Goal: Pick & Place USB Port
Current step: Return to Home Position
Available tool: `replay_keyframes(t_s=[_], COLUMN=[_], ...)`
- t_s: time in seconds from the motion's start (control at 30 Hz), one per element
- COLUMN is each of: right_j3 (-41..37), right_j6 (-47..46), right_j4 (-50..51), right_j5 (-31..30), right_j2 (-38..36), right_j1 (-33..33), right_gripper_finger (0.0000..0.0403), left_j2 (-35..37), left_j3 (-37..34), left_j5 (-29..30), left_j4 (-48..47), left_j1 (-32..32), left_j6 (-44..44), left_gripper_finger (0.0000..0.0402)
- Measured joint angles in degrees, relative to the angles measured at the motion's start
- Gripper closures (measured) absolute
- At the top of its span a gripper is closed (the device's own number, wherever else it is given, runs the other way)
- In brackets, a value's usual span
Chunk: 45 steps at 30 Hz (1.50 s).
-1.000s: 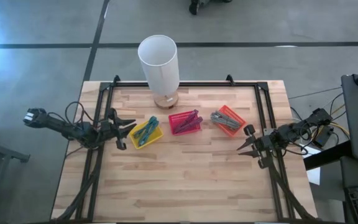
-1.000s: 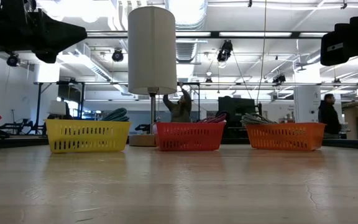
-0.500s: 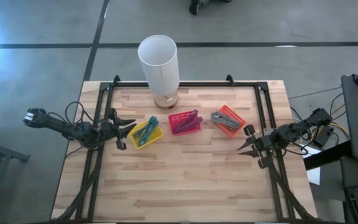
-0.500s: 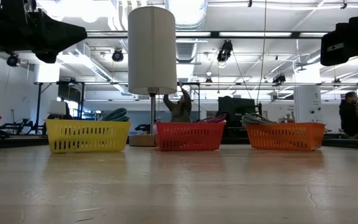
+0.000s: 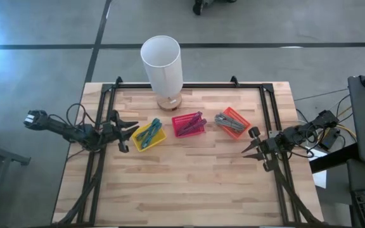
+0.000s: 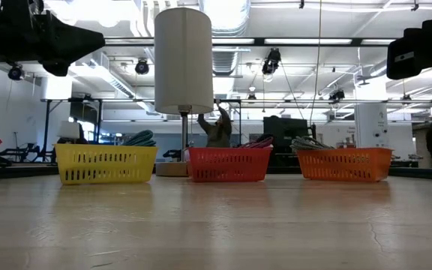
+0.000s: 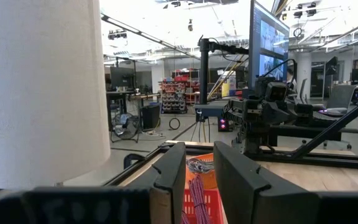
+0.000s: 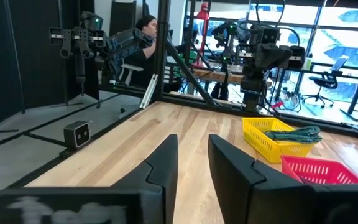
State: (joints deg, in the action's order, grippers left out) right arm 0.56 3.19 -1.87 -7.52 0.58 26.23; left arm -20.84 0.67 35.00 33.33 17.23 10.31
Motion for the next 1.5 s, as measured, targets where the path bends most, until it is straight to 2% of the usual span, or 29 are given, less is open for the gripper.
replay_keyframes(t_s=[0.57, 1.2, 1.5], right_j3=[0.0, 0.0, 0.0], right_j6=[0.0, 0.2, 0.1], right_j4=[0.0, 0.0, 0.0], right_j5=[0.0, 0.0, 0.0], right_j2=[0.0, 0.0, 0.0], right_j1=[0.0, 0.0, 0.0], right_gripper_finger=[0.0335, 0.0312, 0.0323], left_j2=[0.0, 0.0, 0.0], left_j3=[0.0, 0.0, 0.0], left_j5=[0.0, 0.0, 0.0], left_j4=[0.0, 0.0, 0.0], left_j1=[0.0, 0.0, 0.0], left_j6=[0.0, 0.0, 0.0], left_gripper_finger=[0.0312, 0.0312, 0.0312])
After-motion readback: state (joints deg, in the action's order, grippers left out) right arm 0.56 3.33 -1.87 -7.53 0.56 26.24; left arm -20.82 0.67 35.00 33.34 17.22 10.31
